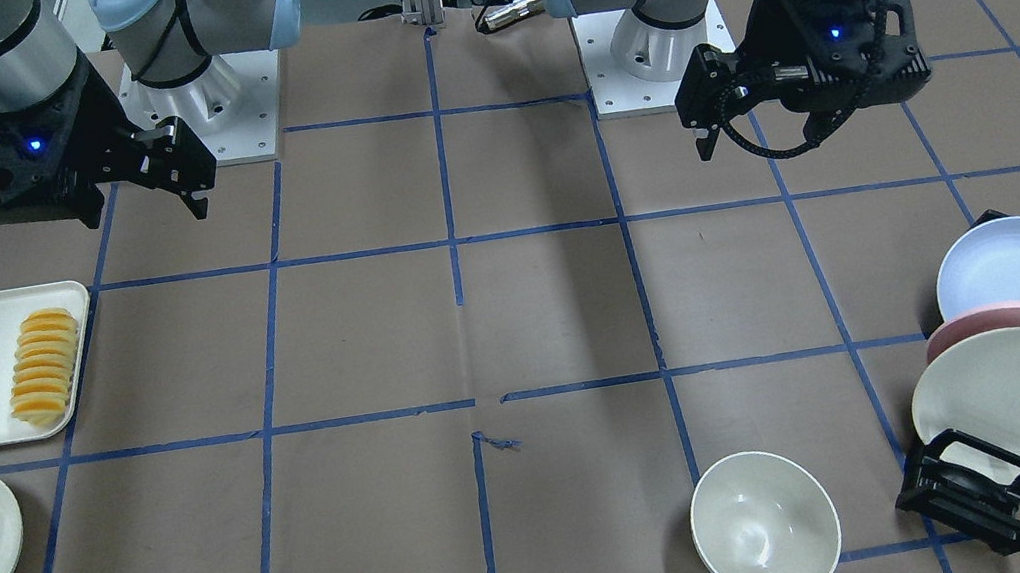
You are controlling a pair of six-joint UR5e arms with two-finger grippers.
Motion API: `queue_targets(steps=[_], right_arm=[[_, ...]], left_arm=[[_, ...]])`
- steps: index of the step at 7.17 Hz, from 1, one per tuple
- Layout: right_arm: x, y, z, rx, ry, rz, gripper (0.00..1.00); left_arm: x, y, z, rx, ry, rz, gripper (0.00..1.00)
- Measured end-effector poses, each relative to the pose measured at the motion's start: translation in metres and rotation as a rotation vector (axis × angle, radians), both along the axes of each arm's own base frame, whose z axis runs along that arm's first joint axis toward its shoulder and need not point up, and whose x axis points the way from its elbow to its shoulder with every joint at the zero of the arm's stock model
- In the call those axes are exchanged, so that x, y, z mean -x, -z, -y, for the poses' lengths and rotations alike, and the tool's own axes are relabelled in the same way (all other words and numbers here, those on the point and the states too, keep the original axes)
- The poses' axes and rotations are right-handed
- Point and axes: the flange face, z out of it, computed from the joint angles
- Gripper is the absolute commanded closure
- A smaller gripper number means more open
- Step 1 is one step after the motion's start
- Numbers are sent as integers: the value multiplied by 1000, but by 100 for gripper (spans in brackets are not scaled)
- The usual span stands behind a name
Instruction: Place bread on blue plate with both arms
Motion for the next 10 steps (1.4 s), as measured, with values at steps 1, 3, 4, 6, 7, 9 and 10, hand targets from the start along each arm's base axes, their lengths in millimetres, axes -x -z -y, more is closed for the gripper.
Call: queue_targets(steps=[1,3,4,6,7,9,10], right_arm=[[0,1,1,-1,0,-1,0],[5,2,3,-1,1,-8,0],[15,4,6,-2,14,-13,0],[75,17,18,-27,88,-10,0],[112,32,21,-46,79,3,0],[166,65,31,-39,27,-1,0],[185,82,34,-57,2,-18,0]], left_arm=[[-35,0,-3,-33,-25,30,0],[-180,17,-10,-103,-272,50,0],[-264,38,-18,-99,-407,46,0],[-391,96,-25,-4,-550,88,0],[-427,129,-26,7,-591,96,0],[-468,187,-20,-22,-643,85,0],[-479,208,-15,-29,-668,89,0]])
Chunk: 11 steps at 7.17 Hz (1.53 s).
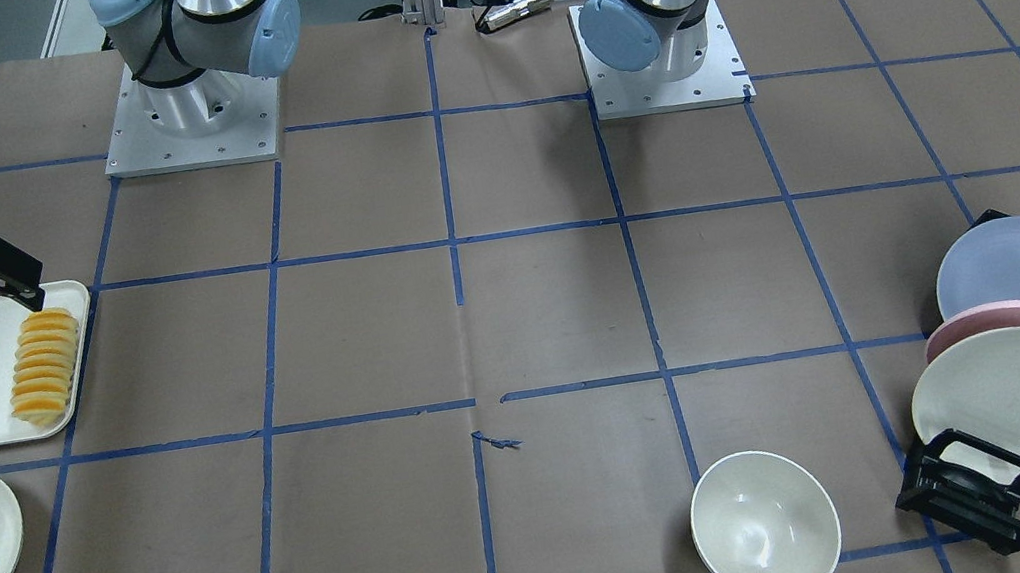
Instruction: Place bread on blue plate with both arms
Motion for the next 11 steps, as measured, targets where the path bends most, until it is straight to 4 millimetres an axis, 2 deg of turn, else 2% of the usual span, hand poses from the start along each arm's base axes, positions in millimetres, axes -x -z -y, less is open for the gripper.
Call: queue_targets(steps=[2,3,4,5,6,7,8,10,11], right_arm=[[38,37,7,-50,-14,3,0],[54,56,8,-64,-5,11,0],[65,79,7,-67,1,14,0],[69,101,4,-49,-9,7,0],[69,120,1,-24,-29,-6,0],[70,138,-2,-12,-42,-13,0],[74,155,-3,-13,-43,-12,0],[79,186,-9,-49,-34,9,0],[79,193,-13,-62,-32,17,1]], left_arm=[[-7,31,12,-21,-11,-16,0],[-3,38,20,-23,1,-22,1],[1,40,26,-26,12,-27,17],[4,44,27,-34,18,-36,45],[5,48,25,-50,24,-46,51],[5,51,24,-68,27,-55,72],[5,51,23,-79,29,-58,100],[5,51,23,-87,29,-61,100],[6,49,23,-86,31,-61,100]])
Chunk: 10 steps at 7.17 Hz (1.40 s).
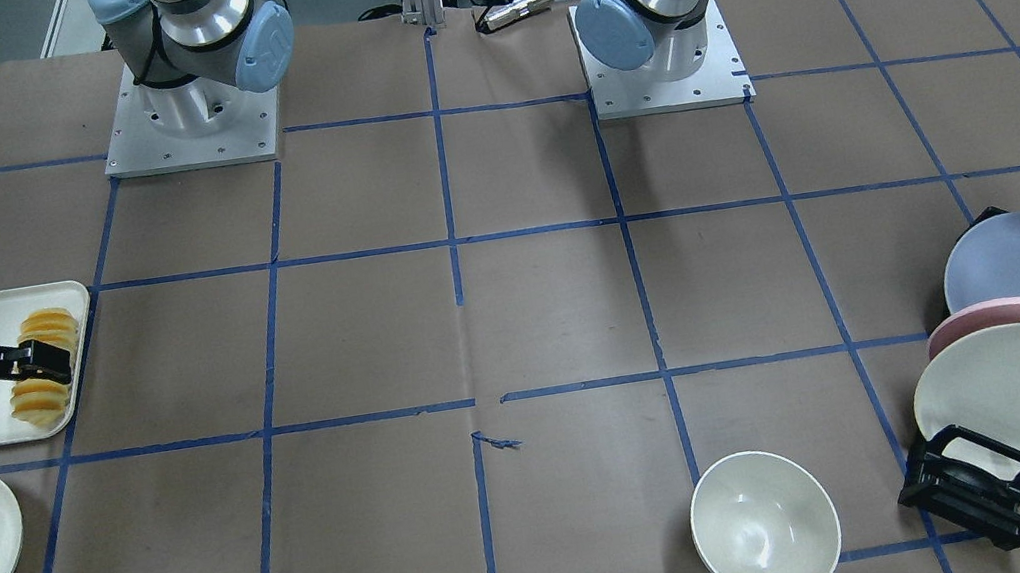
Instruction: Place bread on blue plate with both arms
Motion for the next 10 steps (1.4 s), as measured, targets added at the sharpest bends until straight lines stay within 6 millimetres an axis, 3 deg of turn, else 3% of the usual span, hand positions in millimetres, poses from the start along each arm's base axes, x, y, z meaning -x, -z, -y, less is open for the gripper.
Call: queue_targets(steps=[3,4,5,6,8,10], right_arm=[[2,7,-4,-27,-3,-16,10],[2,10,-4,-35,-4,-18,10],[3,13,-5,-43,-4,-16,17],[3,16,-5,-48,-3,-14,56],[4,17,-6,-59,5,-20,100],[6,18,-8,-76,2,-33,100]], left_arm=[[0,-12,3,9,8,10,100],[1,-21,4,11,11,13,100],[6,-36,3,2,18,4,100],[14,-59,-2,-22,26,-20,100],[37,-111,-22,-72,34,-50,100],[79,-155,-50,-107,51,-79,100]])
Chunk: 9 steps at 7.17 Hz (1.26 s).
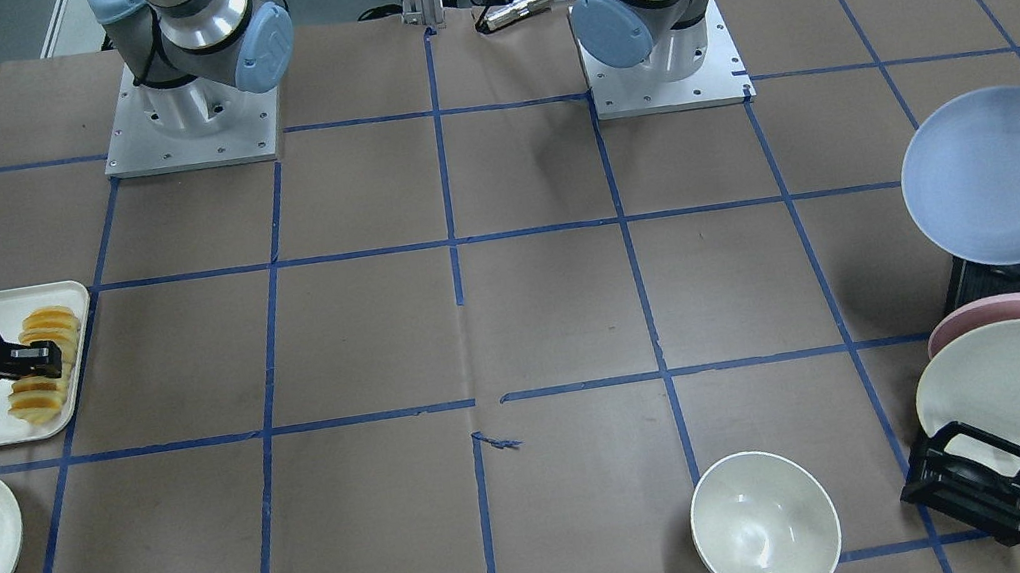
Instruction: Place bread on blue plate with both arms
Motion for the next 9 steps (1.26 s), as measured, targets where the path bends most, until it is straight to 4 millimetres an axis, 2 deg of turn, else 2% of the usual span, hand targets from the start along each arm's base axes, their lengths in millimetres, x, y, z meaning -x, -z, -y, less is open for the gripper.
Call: queue_targets(steps=[1,2,3,5,6,7,8,9], right_arm=[[1,-1,0,-4,-3,-6,100],[1,-4,0,-3,-4,-11,100],[2,-8,1,1,-5,-14,100],[3,-27,4,-6,-4,-10,100],[6,-44,11,-8,-2,-8,100],[11,-65,21,-7,-1,-6,100],[13,-88,31,-6,-2,-1,100],[13,-113,44,3,-3,12,100]], left_arm=[[35,-13,-9,-20,30,-30,100],[81,-13,-9,-28,88,-81,100],[134,-3,0,-12,157,-145,100],[247,30,30,79,250,-250,100],[306,50,42,141,260,-282,100],[357,79,48,207,279,-307,100],[395,116,46,269,269,-319,100],[421,149,38,315,247,-327,100]])
